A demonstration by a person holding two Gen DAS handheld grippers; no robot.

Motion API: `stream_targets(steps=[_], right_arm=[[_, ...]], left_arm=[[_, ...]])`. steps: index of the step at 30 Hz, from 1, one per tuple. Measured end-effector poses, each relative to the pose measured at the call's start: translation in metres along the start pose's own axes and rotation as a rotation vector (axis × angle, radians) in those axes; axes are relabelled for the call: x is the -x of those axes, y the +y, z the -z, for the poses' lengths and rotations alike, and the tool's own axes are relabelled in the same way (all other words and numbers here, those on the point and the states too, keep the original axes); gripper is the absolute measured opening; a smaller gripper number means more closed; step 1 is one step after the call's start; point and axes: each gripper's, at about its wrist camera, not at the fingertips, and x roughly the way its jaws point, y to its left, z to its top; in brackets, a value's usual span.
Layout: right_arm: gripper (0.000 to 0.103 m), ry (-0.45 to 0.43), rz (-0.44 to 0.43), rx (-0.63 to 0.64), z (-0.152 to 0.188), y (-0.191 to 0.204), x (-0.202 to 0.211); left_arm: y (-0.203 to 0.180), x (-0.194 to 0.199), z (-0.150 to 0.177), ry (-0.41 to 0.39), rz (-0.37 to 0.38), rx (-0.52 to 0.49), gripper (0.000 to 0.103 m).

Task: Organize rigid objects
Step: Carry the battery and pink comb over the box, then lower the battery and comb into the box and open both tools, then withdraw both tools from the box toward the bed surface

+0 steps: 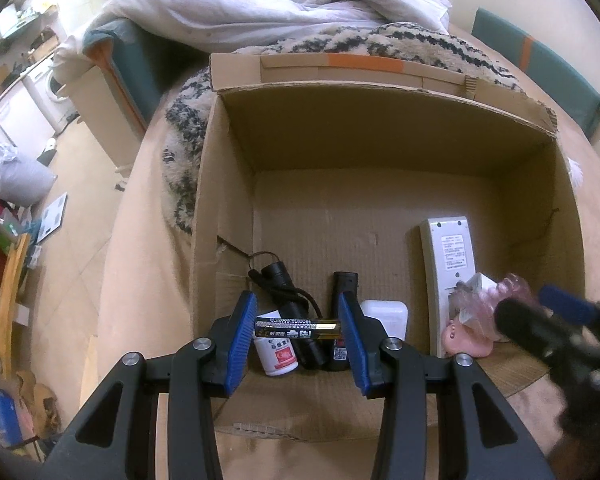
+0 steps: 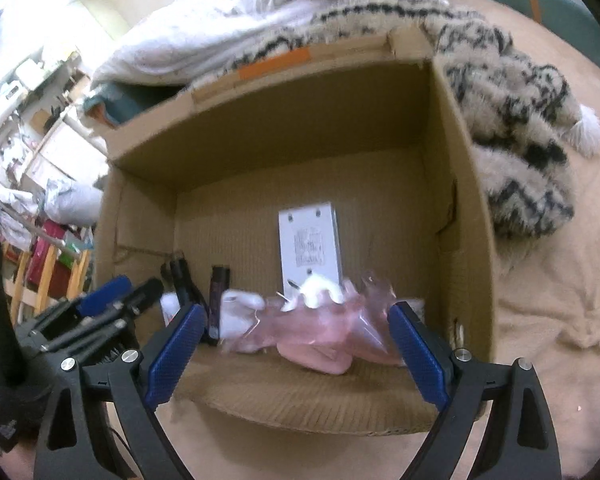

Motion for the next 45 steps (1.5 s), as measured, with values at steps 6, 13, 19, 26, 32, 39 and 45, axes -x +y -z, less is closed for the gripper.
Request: stream_targets(steps=[6, 13, 19, 26, 32, 39, 45], right_arm=[[0.099, 0.007, -0.036, -0.033, -0.001, -0.002, 0.0], [0.103, -0.035, -0.041, -0.002, -0.002, 0.005, 0.009], [0.103, 0.018, -0.093, -0.048, -0.001, -0.002, 0.001], [0.103, -0.028, -0.152, -0.155, -0.005, -0.019, 0.012], [0.103, -0.049, -0.108, -0.111, -0.005, -0.012, 0.02], [0.103, -0.058, -0.08, -0.132, 0.007, -0.019, 0.033], [0.103, -0.08, -0.043, -0.142, 0.02, -0.024, 0.051]], left_arm=[[-0.003, 0.004, 0.0, -0.006, 0.023, -0.01, 0.063], [-0.004, 0.009, -0.002, -0.021, 0.021, -0.01, 0.068], [0.001, 0.007, -0.003, -0.01, 0.027, 0.014, 0.068], [0.004, 0.01, -0.002, -0.008, 0.036, 0.028, 0.068], [0.007, 0.019, 0.003, -0.018, 0.051, 0.033, 0.068], [0.015, 0.037, 0.012, -0.035, 0.06, 0.039, 0.068], [0.019, 0.047, 0.028, -0.019, 0.069, 0.058, 0.068]])
